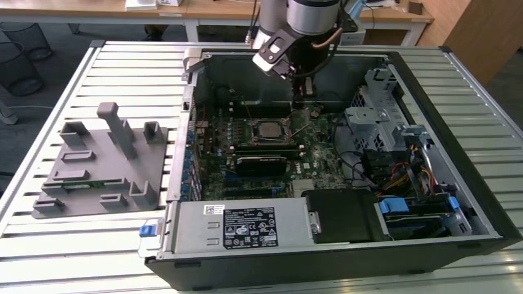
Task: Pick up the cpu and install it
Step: 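Close the cpu cover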
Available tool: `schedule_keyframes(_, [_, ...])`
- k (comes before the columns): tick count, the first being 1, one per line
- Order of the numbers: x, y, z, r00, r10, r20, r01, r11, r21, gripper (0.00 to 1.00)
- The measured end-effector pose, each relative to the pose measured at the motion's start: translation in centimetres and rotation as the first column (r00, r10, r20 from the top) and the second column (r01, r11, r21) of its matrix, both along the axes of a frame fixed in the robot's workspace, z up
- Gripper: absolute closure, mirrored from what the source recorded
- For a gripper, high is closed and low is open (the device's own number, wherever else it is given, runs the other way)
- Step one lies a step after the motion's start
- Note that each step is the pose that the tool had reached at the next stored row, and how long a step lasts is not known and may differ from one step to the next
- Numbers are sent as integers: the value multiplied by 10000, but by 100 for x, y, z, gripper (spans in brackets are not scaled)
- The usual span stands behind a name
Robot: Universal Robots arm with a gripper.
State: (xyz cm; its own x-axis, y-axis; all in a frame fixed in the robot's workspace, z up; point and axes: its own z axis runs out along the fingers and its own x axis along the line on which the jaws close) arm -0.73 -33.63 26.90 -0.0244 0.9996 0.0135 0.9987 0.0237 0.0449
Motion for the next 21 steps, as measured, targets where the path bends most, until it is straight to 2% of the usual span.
schedule_keyframes(4, [62, -2, -8, 10000, 1, -56, -1, 10000, -3, 89])
schedule_keyframes(21, [165, -2, -40, 10000, 1, -67, -1, 10000, -1, 89])
